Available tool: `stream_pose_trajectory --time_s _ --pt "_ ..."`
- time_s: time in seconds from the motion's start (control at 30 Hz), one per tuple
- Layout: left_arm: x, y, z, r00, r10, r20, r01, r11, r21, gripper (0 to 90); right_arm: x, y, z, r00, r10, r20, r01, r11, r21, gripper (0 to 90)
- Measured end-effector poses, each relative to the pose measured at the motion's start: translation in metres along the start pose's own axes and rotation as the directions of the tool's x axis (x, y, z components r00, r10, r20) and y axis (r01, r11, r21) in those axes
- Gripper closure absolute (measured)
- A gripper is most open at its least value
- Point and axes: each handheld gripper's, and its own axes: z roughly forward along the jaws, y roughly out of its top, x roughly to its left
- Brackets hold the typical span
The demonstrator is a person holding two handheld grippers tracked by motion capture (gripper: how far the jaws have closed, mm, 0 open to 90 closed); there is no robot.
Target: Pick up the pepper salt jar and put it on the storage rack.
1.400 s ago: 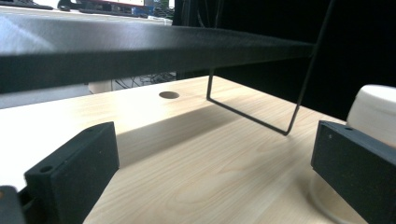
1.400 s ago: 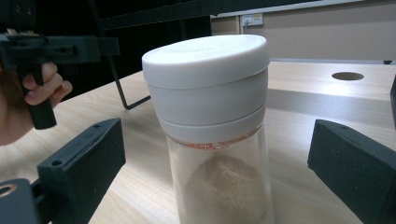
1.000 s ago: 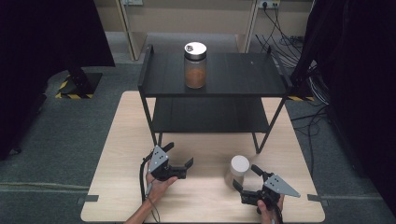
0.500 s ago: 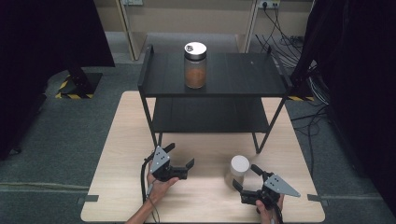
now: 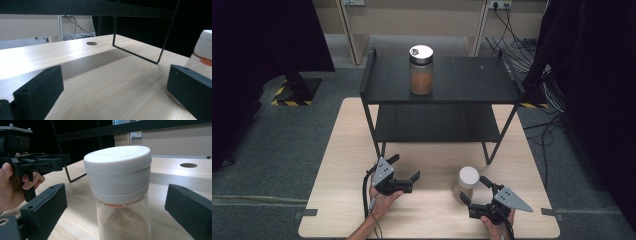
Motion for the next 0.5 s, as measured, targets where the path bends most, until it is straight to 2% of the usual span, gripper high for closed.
stream_pose_trajectory --time_s 0.3,0.5 --pt "0.0 -0.001 0.001 1.0 -0.006 -0.003 0.006 1.0 0.005 0.3 0.001 0.005 0.013 0.9998 -0.016 0.011 0.015 0.999 0.041 5.0" --pt "0.001 -0.001 0.001 0.9999 -0.016 -0.002 0.016 0.9998 0.008 0.2 0.002 0.005 0.017 0.9995 -0.02 0.023 0.019 0.999 0.041 6.0"
